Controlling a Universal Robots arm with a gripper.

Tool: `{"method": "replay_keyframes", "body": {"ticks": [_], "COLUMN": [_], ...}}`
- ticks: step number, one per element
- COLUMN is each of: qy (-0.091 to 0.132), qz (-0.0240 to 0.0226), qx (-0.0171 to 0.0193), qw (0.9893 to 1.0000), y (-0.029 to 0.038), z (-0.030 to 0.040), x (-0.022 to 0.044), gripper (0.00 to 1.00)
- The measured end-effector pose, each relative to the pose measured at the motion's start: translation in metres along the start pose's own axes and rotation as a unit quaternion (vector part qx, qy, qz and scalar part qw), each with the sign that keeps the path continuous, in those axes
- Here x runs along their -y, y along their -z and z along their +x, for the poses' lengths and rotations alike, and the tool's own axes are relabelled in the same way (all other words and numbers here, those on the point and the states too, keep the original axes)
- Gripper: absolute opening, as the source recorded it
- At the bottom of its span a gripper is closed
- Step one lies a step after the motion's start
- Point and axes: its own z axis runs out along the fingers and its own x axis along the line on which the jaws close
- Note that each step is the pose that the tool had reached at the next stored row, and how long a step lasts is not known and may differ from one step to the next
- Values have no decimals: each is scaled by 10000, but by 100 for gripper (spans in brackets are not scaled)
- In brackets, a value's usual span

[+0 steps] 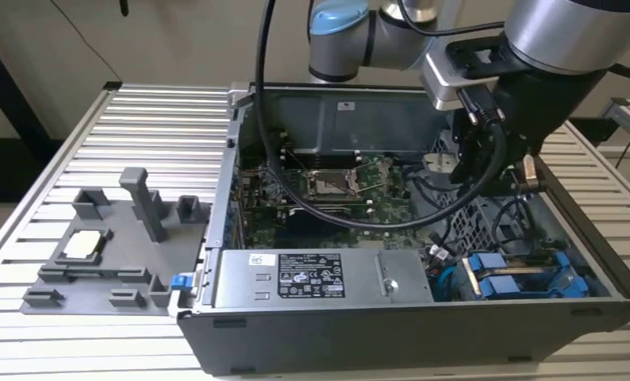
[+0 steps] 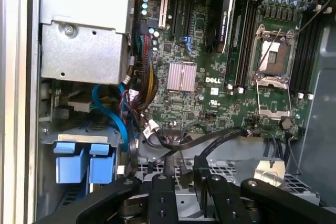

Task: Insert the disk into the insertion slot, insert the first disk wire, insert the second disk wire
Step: 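Insert the second disk wire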

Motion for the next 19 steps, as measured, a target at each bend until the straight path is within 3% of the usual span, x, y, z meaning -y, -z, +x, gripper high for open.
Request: {"method": "replay_keyframes", "body": {"ticks": [8, 10, 11, 13, 16, 19], "qy": [-2, -3, -4, -5, -9, -17], "qz": [2, -2, -6, -12, -35, -78], "qx": [24, 29, 30, 31, 36, 41], "qw": [10000, 10000, 10000, 10000, 10000, 10000], "y": [-34, -36, -35, -35, -34, -24], "z": [10, 11, 11, 11, 30, 96], "x": [42, 43, 44, 45, 64, 91], "gripper": [29, 27, 20, 20, 20, 18]}}
